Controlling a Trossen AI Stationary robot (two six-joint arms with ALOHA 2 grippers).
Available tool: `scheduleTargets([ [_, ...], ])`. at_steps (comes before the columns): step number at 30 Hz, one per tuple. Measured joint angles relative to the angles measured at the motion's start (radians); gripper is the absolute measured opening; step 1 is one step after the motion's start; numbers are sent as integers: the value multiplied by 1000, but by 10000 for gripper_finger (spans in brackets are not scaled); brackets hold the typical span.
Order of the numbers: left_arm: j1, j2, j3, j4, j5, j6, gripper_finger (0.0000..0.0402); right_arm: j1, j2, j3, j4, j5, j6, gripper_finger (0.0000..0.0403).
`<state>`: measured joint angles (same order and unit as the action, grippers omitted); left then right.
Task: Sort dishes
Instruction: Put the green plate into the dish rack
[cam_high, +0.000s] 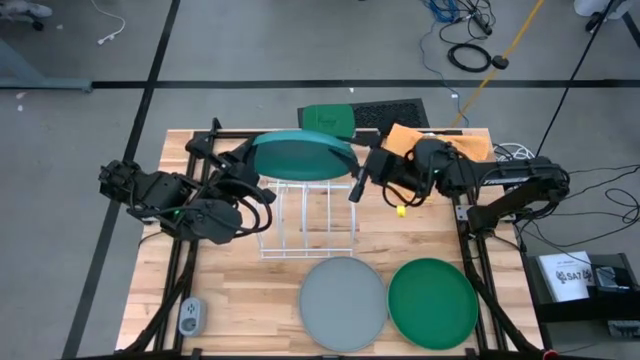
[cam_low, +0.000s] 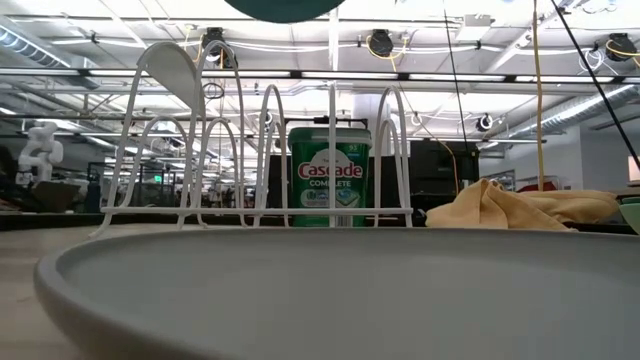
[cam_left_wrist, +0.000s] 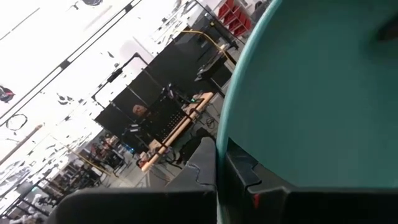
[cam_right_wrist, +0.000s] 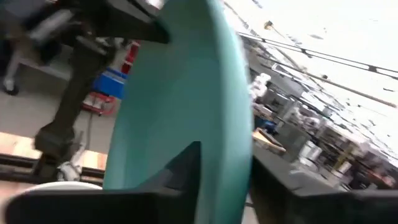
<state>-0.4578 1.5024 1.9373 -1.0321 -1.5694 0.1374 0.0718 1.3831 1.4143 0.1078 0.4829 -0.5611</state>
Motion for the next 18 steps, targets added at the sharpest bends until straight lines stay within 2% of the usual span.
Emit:
scheduleTargets([
  [3, -2, 2, 0, -1, 3, 0, 0, -3, -1, 1, 11, 29, 10, 29],
  [4, -1, 2, 0, 0, 4, -1, 0, -3, -2, 1, 11, 42, 10, 19],
  [10, -1, 2, 0, -3, 18, -1, 9, 0, -4, 1, -19, 94, -4, 17],
  [12, -7, 2, 0, -13, 43, -1, 31, 1, -5, 1, -30, 97, -22, 17],
  [18, -48, 2, 0, -15, 54, -1, 132, 3, -4, 1, -62, 109, -42, 17],
])
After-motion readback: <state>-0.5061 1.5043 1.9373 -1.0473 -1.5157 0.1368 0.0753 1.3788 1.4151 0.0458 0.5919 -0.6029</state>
